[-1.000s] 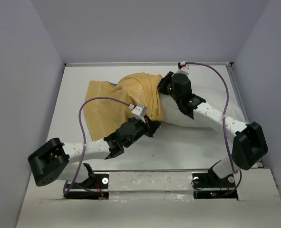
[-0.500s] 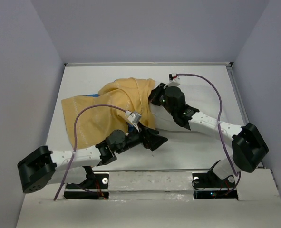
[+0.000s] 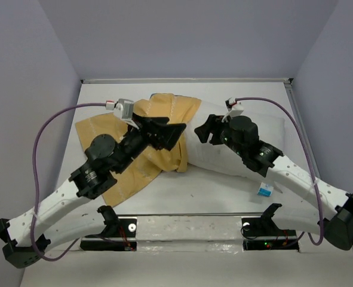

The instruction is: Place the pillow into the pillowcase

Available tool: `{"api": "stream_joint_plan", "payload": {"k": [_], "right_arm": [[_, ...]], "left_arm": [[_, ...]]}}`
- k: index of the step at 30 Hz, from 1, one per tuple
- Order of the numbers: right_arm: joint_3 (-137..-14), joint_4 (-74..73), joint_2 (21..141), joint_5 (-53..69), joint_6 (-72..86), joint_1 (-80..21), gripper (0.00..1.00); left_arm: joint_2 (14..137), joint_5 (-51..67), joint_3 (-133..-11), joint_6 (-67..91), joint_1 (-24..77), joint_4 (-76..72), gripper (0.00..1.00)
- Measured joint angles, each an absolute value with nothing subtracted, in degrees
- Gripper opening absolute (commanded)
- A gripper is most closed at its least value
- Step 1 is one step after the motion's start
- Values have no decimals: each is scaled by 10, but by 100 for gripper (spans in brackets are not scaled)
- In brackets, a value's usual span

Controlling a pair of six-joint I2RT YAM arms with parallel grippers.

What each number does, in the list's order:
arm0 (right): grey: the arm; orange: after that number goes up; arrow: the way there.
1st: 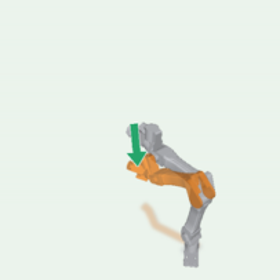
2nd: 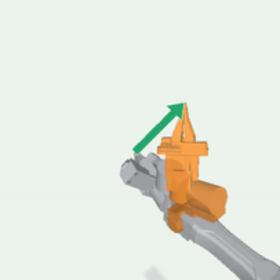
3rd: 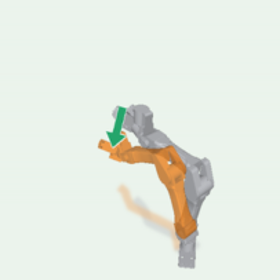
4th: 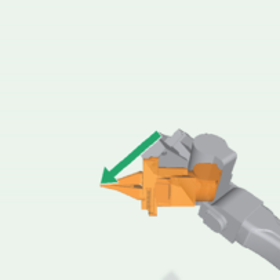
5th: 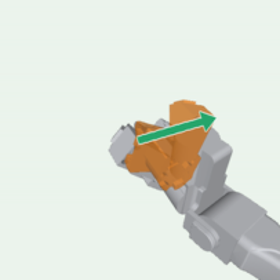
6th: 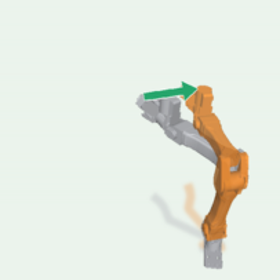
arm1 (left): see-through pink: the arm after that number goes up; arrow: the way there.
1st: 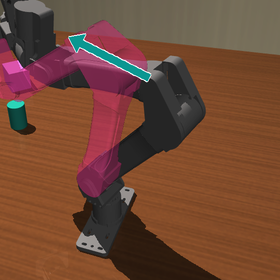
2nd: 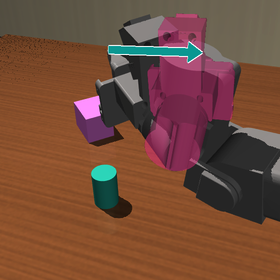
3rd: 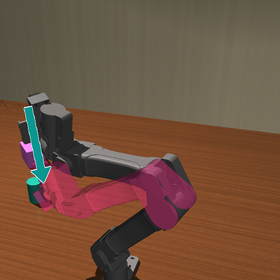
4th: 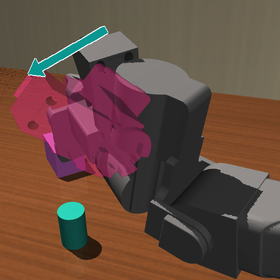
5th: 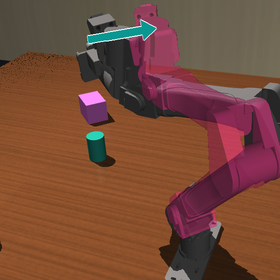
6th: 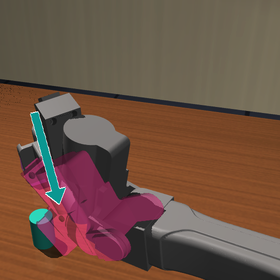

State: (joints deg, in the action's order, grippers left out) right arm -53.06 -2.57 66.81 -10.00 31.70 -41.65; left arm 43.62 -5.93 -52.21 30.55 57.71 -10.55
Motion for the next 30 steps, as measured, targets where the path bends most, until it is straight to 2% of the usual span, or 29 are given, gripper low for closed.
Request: {"api": "stream_joint_plan", "payload": {"k": [3, 5, 7, 8, 9, 10, 12, 13, 18, 20, 22, 23, 24, 26, 27, 30], "right_arm": [[-547, -80, 633, -112, 280, -412, 79], [-557, -108, 629, -129, 263, -399, 88], [-565, -138, 640, -162, 242, -359, 89], [-565, -146, 648, -174, 237, -339, 85], [-565, -157, 656, -185, 232, -322, 76], [-564, -169, 673, -199, 226, -299, 54], [-560, -181, 699, -212, 220, -279, 25], [-556, -184, 708, -213, 223, -276, 2], [-503, -136, 706, -159, 241, -284, 0], [-472, -111, 683, -153, 257, -301, 0], [-455, -96, 665, -158, 281, -334, 0], [-448, -86, 657, -161, 298, -361, 0], [-445, -83, 654, -167, 308, -377, 0], [-437, -62, 647, -169, 336, -437, 0], [-436, -53, 649, -170, 350, -465, 0], [-444, -35, 669, -168, 370, -525, 0]], "left_arm": [[527, -99, -601, 274, 515, -67, 99], [613, -129, -646, 243, 481, -48, 99], [709, -153, -705, 211, 454, -21, 99], [772, -161, -736, 192, 442, -2, 99], [816, -165, -759, 177, 435, 15, 98], [848, -167, -778, 163, 431, 26, 98], [941, -168, -838, 124, 420, 66, 97], [971, -168, -860, 113, 418, 73, 96], [1107, -161, -984, 40, 416, 127, 88], [1128, -153, -1009, 19, 416, 136, 81], [1140, -146, -1026, 1, 416, 147, 69], [1144, -143, -1032, -2, 416, 149, 55], [1147, -140, -1036, -8, 416, 152, 46], [1150, -135, -1037, -17, 416, 158, 22], [1151, -135, -1035, -19, 416, 159, 14], [1151, -128, -1016, -25, 416, 149, 4]]}}
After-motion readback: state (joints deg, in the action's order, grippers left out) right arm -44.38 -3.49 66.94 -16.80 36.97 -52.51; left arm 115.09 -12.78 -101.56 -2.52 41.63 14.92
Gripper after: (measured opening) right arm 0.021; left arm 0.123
